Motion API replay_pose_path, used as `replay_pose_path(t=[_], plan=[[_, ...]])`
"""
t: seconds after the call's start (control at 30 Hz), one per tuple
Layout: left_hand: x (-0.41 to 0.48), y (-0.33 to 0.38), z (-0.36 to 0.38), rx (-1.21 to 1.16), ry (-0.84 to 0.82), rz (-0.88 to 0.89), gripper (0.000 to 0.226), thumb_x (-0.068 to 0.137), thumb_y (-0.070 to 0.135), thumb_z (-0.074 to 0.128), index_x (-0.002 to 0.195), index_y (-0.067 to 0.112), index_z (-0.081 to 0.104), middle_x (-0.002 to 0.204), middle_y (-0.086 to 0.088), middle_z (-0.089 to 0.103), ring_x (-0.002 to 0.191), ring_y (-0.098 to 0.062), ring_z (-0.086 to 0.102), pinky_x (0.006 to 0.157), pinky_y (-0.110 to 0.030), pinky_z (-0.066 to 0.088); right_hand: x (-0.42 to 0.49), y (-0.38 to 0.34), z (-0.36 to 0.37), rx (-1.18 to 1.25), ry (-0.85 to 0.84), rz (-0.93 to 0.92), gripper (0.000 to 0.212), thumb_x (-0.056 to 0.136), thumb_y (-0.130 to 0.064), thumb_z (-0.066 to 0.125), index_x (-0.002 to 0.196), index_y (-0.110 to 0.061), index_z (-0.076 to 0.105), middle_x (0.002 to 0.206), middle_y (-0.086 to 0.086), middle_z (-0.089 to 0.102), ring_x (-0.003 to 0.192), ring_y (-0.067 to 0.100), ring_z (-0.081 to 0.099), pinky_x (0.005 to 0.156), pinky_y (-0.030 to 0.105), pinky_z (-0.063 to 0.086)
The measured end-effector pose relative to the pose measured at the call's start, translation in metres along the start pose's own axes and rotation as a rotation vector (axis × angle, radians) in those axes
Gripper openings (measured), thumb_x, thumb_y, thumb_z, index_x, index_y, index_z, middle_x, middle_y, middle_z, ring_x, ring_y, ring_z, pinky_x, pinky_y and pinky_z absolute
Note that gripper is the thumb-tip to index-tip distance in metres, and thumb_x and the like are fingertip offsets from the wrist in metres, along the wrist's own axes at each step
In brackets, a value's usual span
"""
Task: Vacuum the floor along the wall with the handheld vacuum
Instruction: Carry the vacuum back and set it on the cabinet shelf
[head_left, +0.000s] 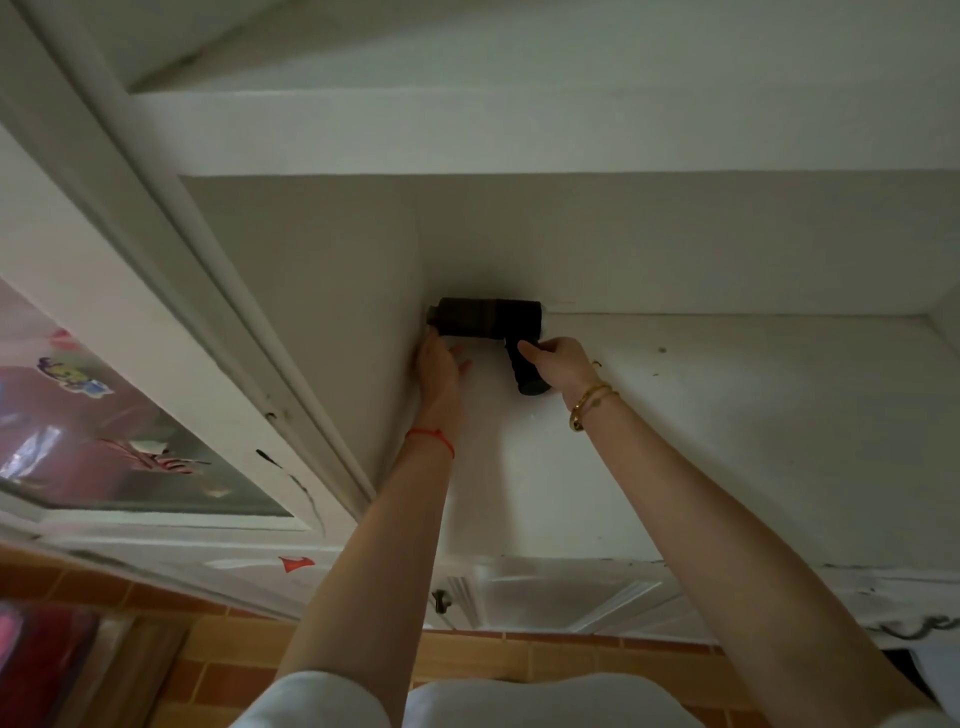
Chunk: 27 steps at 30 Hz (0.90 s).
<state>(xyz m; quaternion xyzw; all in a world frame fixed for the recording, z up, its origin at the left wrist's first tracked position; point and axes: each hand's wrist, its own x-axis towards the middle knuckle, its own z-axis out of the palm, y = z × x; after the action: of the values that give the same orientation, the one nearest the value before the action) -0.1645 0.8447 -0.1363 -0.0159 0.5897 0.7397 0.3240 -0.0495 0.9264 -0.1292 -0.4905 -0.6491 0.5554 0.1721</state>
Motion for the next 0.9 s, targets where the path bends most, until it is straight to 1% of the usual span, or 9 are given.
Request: replay_pose_path(t=[0.1,0.17,0.27,0.37,0.43,0.5,0.57,0.7,0.9], plan=[[0.008,-0.001,0.001,-0.015,0.007,-0.044,0.027,0.102,0.021,0.041,0.120,0.009,0.057,0.108,-0.009,0.053,0.075,-0.012,0.053,0.067,-0.027,0.050,0.006,0.001,0.001,-0.037,0.031,0.006,0.046,0.093,-0.028,0.063,0.055,-0.014,0.041,0.059,0.002,0.043,0.055,0.012,0.043,0.050,0.023,0.032],[0.013,-0.002,0.001,-0.034,0.003,-0.065,0.026,0.103,0.023,0.042,0.119,0.010,0.058,0.102,-0.009,0.055,0.073,-0.012,0.054,0.065,-0.027,0.049,0.010,0.001,0.002,-0.070,0.044,-0.003,0.045,0.093,-0.029,0.063,0.056,-0.011,0.044,0.060,0.004,0.046,0.059,0.016,0.046,0.050,0.023,0.032],[0.021,-0.001,0.001,-0.045,0.016,-0.082,0.036,0.102,0.022,0.043,0.133,0.006,0.055,0.103,-0.008,0.056,0.073,-0.014,0.055,0.063,-0.028,0.049,0.016,0.001,0.003,-0.089,0.053,-0.029,0.042,0.092,-0.031,0.064,0.087,0.010,0.067,0.083,0.016,0.064,0.078,0.023,0.057,0.061,0.026,0.040],[0.026,0.000,0.005,-0.025,0.033,-0.104,0.037,0.102,0.018,0.042,0.136,0.004,0.052,0.102,-0.010,0.057,0.069,-0.016,0.055,0.060,-0.029,0.048,0.017,0.002,0.005,-0.116,0.074,-0.058,0.048,0.092,-0.033,0.064,0.104,0.013,0.066,0.103,0.023,0.070,0.091,0.030,0.066,0.066,0.025,0.041],[0.029,0.000,0.006,0.002,0.042,-0.118,0.038,0.102,0.017,0.041,0.136,0.005,0.050,0.099,-0.011,0.059,0.068,-0.018,0.056,0.057,-0.029,0.050,0.019,0.002,0.007,-0.131,0.097,-0.082,0.046,0.091,-0.033,0.065,0.091,0.013,0.067,0.091,0.023,0.070,0.075,0.025,0.061,0.060,0.026,0.038],[0.031,-0.001,0.007,0.008,0.044,-0.129,0.040,0.102,0.018,0.040,0.139,0.006,0.048,0.111,-0.013,0.057,0.067,-0.019,0.057,0.050,-0.026,0.052,0.022,0.002,0.008,-0.166,0.113,-0.106,0.044,0.091,-0.033,0.065,0.067,0.003,0.058,0.070,0.020,0.061,0.063,0.019,0.051,0.060,0.026,0.035],[0.033,-0.002,0.009,0.024,0.039,-0.119,0.041,0.103,0.018,0.039,0.142,0.008,0.045,0.116,-0.013,0.054,0.066,-0.019,0.057,0.050,-0.025,0.052,0.025,0.004,0.011,-0.190,0.123,-0.118,0.040,0.090,-0.034,0.066,0.065,-0.006,0.052,0.067,0.015,0.057,0.063,0.020,0.050,0.056,0.028,0.034],[0.034,-0.004,0.011,0.038,0.016,-0.081,0.046,0.103,0.011,0.035,0.148,0.010,0.036,0.119,-0.011,0.050,0.066,-0.018,0.056,0.060,-0.029,0.050,0.028,0.003,0.015,-0.196,0.144,-0.101,0.051,0.089,-0.037,0.066,0.053,-0.014,0.040,0.053,0.000,0.045,0.054,0.014,0.045,0.054,0.027,0.034],[0.026,-0.007,0.005,0.139,0.020,0.021,0.047,0.102,0.005,0.034,0.148,0.009,0.037,0.112,-0.006,0.052,0.070,-0.014,0.054,0.064,-0.027,0.048,0.025,0.002,0.013,-0.228,0.133,-0.115,0.056,0.091,-0.038,0.064,0.050,-0.017,0.032,0.049,-0.001,0.038,0.048,0.011,0.036,0.057,0.028,0.030]])
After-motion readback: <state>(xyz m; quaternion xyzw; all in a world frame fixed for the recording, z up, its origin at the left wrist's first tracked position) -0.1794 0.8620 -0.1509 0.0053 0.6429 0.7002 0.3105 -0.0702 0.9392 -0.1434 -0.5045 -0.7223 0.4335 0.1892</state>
